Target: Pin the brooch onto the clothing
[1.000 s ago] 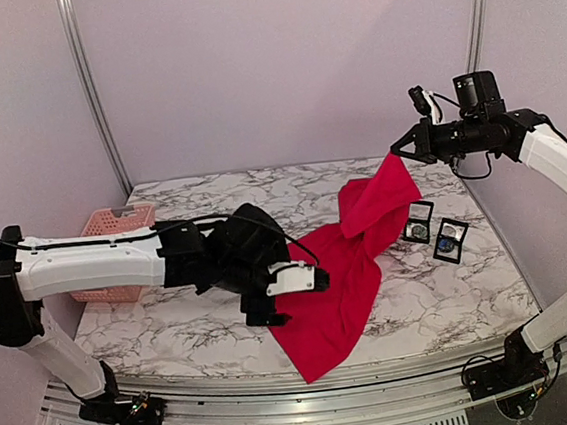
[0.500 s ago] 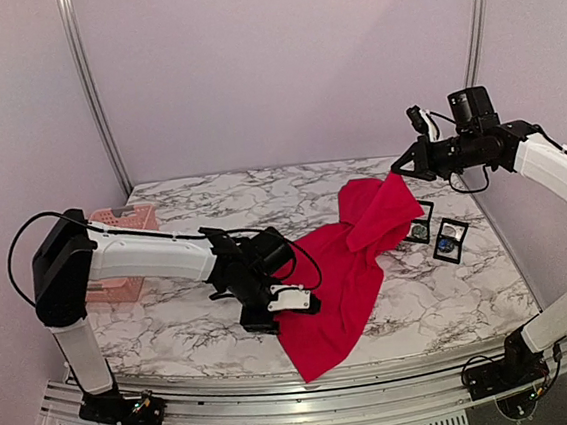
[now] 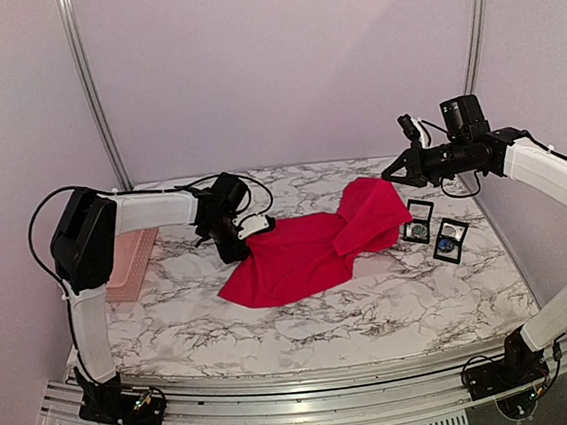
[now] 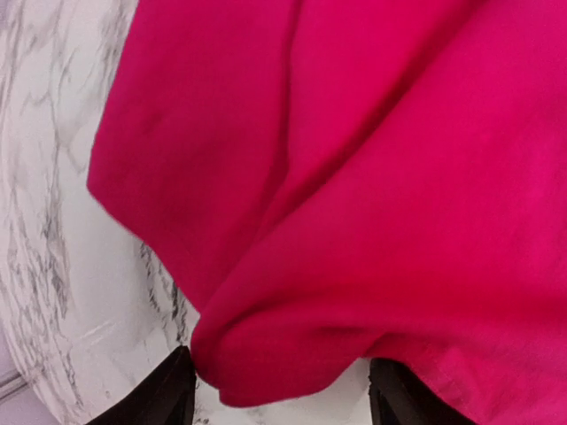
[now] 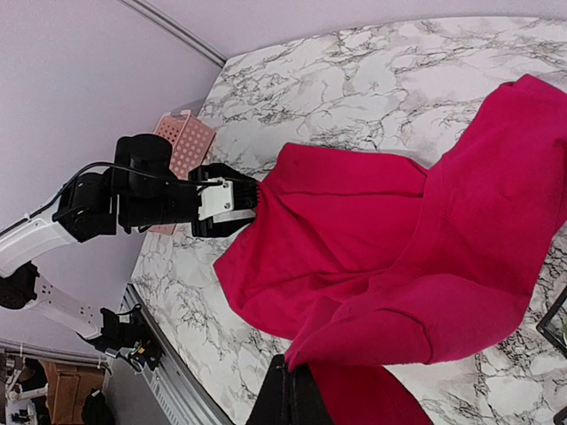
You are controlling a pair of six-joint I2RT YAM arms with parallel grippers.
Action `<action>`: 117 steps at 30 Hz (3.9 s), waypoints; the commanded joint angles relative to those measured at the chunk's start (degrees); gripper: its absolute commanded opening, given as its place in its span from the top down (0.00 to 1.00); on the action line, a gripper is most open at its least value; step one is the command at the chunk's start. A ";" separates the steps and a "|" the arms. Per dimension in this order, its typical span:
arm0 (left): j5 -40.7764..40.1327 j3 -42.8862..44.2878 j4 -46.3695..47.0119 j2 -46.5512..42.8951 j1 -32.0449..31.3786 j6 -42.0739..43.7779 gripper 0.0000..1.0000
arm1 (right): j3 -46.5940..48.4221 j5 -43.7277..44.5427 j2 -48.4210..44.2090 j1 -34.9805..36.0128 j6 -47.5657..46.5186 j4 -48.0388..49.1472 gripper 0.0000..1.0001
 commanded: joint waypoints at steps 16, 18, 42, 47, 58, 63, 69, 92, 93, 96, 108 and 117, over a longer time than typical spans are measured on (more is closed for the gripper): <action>6.02 -12.28 -21.02 -8.31 -0.70 -4.18 0.13 | -2.61 1.51 -1.70 0.06 -0.74 0.60 1.00; 4.89 -12.32 -20.38 -7.03 -0.70 -5.11 0.14 | -2.55 1.51 -1.41 0.06 -0.75 0.61 1.00; -2.62 -3.71 -18.55 -40.13 3.66 -9.41 1.00 | 7.26 -14.67 -17.22 0.34 -3.65 -6.07 1.00; -6.35 5.38 -24.34 -47.11 5.57 -10.15 1.00 | 9.76 -19.75 -23.08 0.45 0.19 -1.11 1.00; -9.07 19.81 -23.34 -45.12 11.71 -12.36 1.00 | 16.54 -8.36 -17.85 0.27 5.45 8.79 1.00; -13.50 27.55 -14.65 -33.78 14.59 -12.56 1.00 | 32.49 -10.16 3.03 -1.37 2.19 10.71 1.00; -18.19 42.87 -8.12 -23.07 18.28 -13.20 1.00 | 47.90 -17.80 19.98 -6.15 10.75 28.31 1.00; -8.79 12.14 -4.74 -27.55 19.71 -8.56 1.00 | 16.70 -19.96 14.26 -11.57 12.91 21.58 1.00; -8.90 6.64 -4.89 -28.54 19.77 -8.31 1.00 | 11.72 -19.68 11.27 -11.54 11.88 20.07 1.00; -8.67 -4.11 -5.50 -31.49 19.82 -7.70 1.00 | -2.90 -20.77 5.26 -11.22 10.94 18.36 1.00; -7.59 -27.05 -11.56 -38.42 19.70 -9.17 1.00 | -24.64 -25.53 -3.20 -4.52 10.61 5.53 1.00; -6.67 -32.28 -17.96 -45.08 19.70 -9.60 1.00 | -30.13 -24.15 -8.32 -4.51 8.36 -5.30 1.00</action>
